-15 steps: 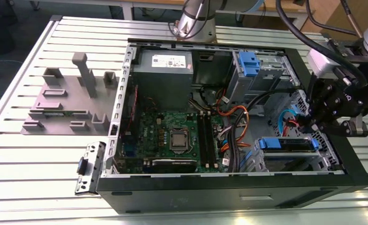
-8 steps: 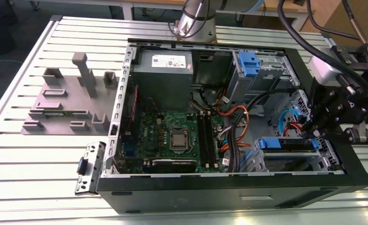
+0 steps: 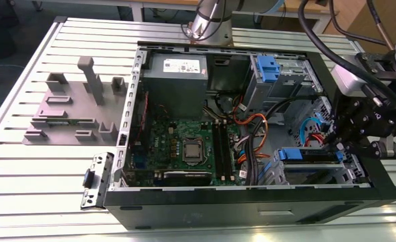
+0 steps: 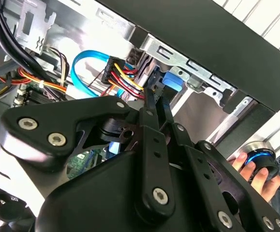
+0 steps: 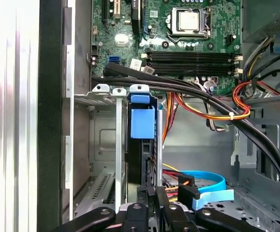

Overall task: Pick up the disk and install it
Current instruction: 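Insert the first disk wire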

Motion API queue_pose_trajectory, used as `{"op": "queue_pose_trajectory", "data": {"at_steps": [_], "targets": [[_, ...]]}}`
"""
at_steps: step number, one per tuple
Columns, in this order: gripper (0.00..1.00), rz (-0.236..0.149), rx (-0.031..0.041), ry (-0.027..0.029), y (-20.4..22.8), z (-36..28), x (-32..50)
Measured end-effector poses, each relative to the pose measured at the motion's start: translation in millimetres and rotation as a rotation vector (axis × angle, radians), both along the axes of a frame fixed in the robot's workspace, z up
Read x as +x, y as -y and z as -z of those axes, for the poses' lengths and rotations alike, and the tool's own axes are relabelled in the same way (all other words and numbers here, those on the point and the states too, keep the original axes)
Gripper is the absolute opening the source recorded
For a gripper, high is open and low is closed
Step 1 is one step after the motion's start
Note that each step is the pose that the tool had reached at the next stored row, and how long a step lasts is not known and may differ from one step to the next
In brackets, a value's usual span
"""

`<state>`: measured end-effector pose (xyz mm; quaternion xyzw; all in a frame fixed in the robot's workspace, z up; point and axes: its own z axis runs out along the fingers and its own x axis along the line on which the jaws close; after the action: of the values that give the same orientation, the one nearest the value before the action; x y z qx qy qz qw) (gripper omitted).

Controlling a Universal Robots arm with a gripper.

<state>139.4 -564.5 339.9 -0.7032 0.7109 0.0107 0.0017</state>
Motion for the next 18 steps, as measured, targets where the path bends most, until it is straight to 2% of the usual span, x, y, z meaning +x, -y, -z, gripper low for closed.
{"op": "queue_pose_trajectory", "data": {"at_steps": [18], "targets": [[0.18, -0.019, 0.0007, -0.0001, 0.0, 5.4, -2.9]]}}
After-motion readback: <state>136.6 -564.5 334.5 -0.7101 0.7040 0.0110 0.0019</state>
